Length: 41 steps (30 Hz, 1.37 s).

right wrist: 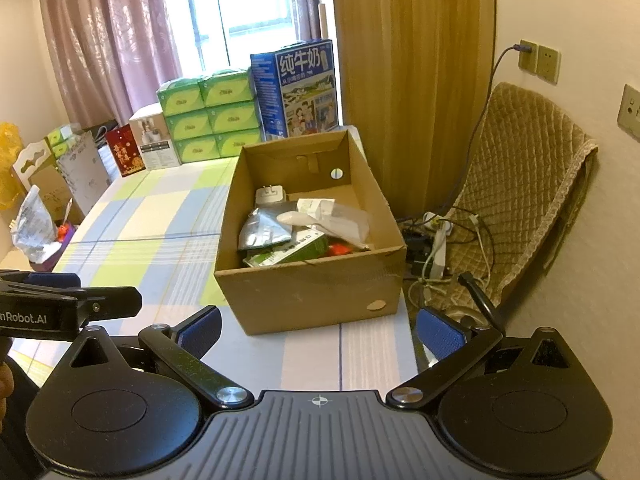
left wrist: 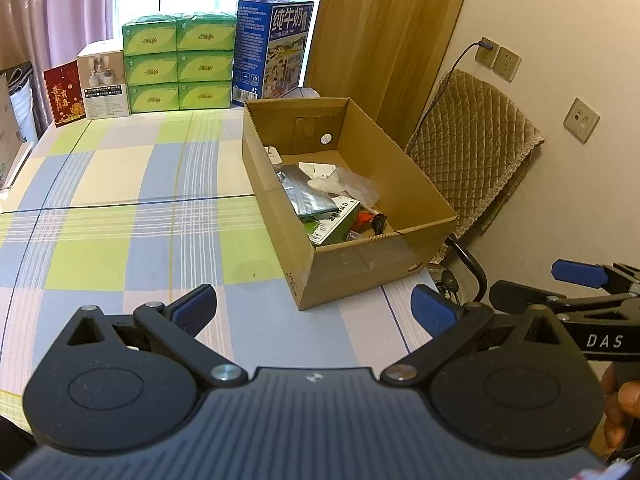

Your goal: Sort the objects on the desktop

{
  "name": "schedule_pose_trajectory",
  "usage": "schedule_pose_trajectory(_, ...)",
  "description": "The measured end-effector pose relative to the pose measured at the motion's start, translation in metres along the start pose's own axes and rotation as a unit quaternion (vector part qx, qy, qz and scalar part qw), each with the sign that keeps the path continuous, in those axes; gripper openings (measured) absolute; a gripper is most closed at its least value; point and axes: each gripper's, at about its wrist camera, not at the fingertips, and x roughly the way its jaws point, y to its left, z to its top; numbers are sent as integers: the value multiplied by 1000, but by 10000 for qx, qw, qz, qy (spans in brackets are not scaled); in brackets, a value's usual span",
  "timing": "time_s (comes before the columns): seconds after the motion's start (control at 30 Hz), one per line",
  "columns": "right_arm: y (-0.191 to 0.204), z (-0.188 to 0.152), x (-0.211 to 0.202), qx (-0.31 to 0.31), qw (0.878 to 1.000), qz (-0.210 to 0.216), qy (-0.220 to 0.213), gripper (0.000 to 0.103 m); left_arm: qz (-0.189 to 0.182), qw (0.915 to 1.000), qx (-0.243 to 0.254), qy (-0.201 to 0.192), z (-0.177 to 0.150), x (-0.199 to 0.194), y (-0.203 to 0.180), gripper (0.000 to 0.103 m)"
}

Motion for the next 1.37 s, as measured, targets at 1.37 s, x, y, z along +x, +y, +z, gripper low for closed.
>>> schedule_pose_trajectory(1.37, -5, -1, 4, -5, 10000, -31, 46, 101, -96, 9999, 62, -110, -2, 1, 0, 102)
